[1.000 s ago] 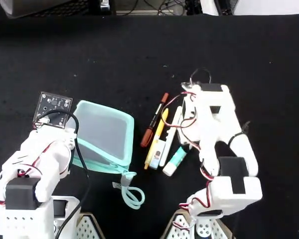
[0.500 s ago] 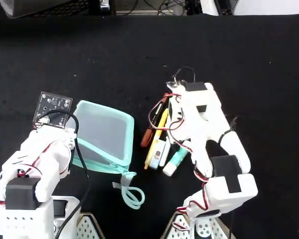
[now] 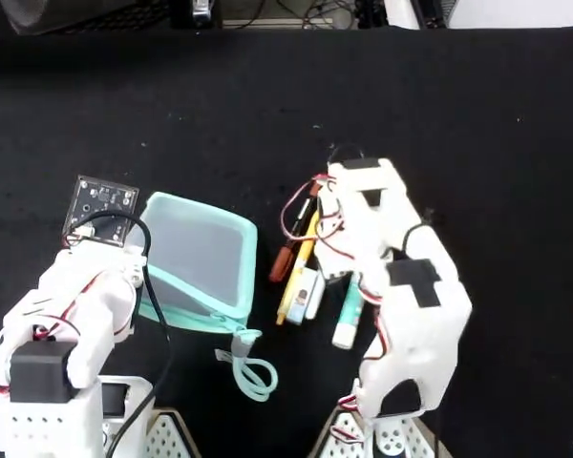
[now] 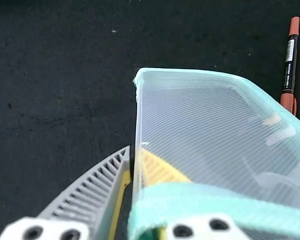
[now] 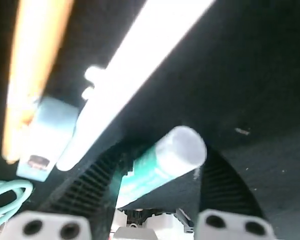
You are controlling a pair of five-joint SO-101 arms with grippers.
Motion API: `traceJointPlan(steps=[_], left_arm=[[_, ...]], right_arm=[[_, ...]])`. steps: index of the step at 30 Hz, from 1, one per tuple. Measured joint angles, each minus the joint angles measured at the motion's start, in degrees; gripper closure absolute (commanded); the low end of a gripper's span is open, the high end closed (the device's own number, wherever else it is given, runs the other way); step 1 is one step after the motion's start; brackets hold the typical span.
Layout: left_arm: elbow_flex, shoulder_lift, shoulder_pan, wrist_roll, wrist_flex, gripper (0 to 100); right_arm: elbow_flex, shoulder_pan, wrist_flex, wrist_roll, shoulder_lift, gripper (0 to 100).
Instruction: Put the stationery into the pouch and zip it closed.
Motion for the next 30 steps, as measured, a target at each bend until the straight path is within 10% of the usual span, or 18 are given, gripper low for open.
traceJointPlan(steps=[12, 30], left_arm=[[0.0, 0.0, 0.0, 0.0, 0.0, 97], [0.0, 0.0, -0.1, 0.0, 0.0, 97]], right_arm=[[-3.3, 0.3, 0.1, 0.0, 1.1, 98.3], [-14.2, 8.4, -1.1, 20.0, 1.8, 84.8]])
